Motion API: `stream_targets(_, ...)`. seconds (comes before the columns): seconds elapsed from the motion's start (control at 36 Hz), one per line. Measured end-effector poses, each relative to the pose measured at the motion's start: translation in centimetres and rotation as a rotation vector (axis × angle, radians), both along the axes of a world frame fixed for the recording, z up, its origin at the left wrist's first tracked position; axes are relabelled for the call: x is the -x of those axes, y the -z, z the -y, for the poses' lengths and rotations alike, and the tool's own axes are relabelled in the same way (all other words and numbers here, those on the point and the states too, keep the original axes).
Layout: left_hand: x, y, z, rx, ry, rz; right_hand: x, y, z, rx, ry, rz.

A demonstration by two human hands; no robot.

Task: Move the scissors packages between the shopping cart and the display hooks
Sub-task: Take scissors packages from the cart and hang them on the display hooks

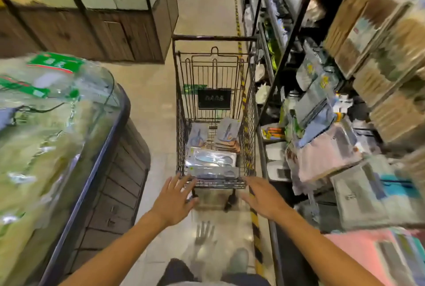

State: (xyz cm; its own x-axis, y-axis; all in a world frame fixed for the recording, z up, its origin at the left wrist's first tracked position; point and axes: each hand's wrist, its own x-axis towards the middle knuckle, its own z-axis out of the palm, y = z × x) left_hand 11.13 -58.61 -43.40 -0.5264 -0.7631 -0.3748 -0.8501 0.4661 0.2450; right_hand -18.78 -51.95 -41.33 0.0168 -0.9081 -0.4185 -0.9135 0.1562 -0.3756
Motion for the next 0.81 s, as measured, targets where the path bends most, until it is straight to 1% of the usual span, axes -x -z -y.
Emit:
stream_targets(0.14, 3.7, -0.6, 2.3, -0.035, -0.086, 0.082, 3.2, 0.2, 5.2, 0.0, -0.093, 0.024)
stream_targets(0.33, 6.1, -0.1, 5.9, -0.125, -0.164, 0.111, 4.2, 2.1, 10.6, -0.035, -0.177, 0.062)
stream_targets(0.44, 6.8, 2.2, 9.3, -0.131, -0.167, 0.129, 4.3, 3.2, 14.0, -0.078, -0.198, 0.055)
stream_targets(0.53, 7.6, 3.6, 11.8, -0.133, -0.163, 0.115, 4.5, 3.8, 15.7, -0.131, -0.155, 0.076)
stream_targets(0.67, 8.5, 6.2, 15.2, -0.21, -0.235, 0.06, 5.0, 4.9, 19.1, -0.213, -0.171, 0.047)
stream_targets(0.75, 8.9, 7.6, 16.7, -0.256, -0.246, 0.088, 5.4, 6.0, 20.6, -0.198, -0.159, 0.065)
stream_targets(0.81, 9.1, 8.6, 17.7, -0.287, -0.235, 0.112, 5.8, 7.2, 21.3, -0.213, -0.162, 0.043)
